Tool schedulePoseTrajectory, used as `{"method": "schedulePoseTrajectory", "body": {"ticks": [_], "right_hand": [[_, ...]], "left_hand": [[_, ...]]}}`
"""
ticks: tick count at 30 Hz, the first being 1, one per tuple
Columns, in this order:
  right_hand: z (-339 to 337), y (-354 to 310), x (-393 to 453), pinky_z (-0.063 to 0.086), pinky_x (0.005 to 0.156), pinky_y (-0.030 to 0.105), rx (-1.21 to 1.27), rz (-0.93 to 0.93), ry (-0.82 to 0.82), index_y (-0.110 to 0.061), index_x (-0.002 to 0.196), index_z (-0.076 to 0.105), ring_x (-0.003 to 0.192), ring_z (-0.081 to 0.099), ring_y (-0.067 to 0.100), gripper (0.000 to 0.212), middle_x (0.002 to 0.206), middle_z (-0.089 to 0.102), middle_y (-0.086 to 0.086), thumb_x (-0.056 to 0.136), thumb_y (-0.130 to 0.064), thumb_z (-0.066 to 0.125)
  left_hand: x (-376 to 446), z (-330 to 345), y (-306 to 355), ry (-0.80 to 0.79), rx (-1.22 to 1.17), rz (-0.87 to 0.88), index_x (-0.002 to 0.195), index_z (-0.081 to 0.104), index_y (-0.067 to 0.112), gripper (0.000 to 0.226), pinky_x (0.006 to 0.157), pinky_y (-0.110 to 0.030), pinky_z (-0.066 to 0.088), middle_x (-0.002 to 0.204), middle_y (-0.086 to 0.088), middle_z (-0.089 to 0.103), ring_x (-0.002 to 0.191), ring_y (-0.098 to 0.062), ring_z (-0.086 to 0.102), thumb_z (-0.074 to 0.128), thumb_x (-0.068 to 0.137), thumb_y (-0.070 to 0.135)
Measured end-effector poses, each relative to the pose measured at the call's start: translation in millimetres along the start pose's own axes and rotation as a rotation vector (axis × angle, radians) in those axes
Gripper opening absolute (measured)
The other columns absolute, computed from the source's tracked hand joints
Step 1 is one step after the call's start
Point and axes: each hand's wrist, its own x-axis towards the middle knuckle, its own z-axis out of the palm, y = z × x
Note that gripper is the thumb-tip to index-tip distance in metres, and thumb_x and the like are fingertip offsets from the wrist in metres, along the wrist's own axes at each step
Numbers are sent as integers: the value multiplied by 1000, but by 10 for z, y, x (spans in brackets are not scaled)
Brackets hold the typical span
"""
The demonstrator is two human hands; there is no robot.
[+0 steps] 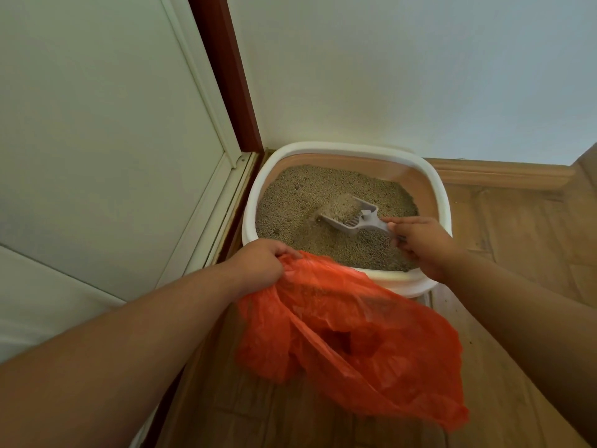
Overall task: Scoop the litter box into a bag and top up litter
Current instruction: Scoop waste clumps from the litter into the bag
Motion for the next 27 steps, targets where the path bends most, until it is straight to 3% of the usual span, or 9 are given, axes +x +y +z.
{"method": "schedulePoseTrajectory", "body": {"ticks": [9,13,16,20,24,27], "right_hand": [[-148,-61,-177,25,44,23,49,-28,-69,-12,120,73,50,31,12,25,65,49,6,102,-8,56],[-207,-105,-252,25,49,26,30,-44,-57,-15,122,73,51,33,11,26,68,51,6,102,-10,57],[-222,-157,-321,27,44,21,31,-43,-69,-15,122,72,51,33,11,26,67,51,5,102,-10,57],[-235,-203,-407,30,41,18,13,-31,-94,-15,121,73,51,34,10,25,67,52,5,102,-9,57],[-251,-238,-463,31,42,18,2,-30,-85,-13,122,72,51,34,10,25,67,51,6,102,-8,57],[-258,-276,-498,33,45,19,-20,-58,-68,-14,122,72,49,36,9,25,67,52,5,102,-9,57]], "left_hand": [[-28,47,98,37,22,27,127,71,30,55,72,-17,55,134,1,62,86,-2,59,61,89,-7],[-47,66,113,50,23,47,123,72,32,54,85,-29,59,127,4,65,91,-5,64,59,88,-7],[-37,78,129,51,40,61,126,71,30,56,75,-22,56,126,6,63,88,-3,62,64,86,-8],[-39,98,151,54,27,63,126,71,29,57,82,-32,59,120,5,66,92,-10,68,66,84,-10],[-38,99,169,38,35,56,129,68,31,59,61,-23,57,114,5,65,82,-14,70,66,85,-8],[-52,92,183,35,44,34,134,64,34,63,70,-37,62,103,11,60,82,-19,72,65,86,-6]]}}
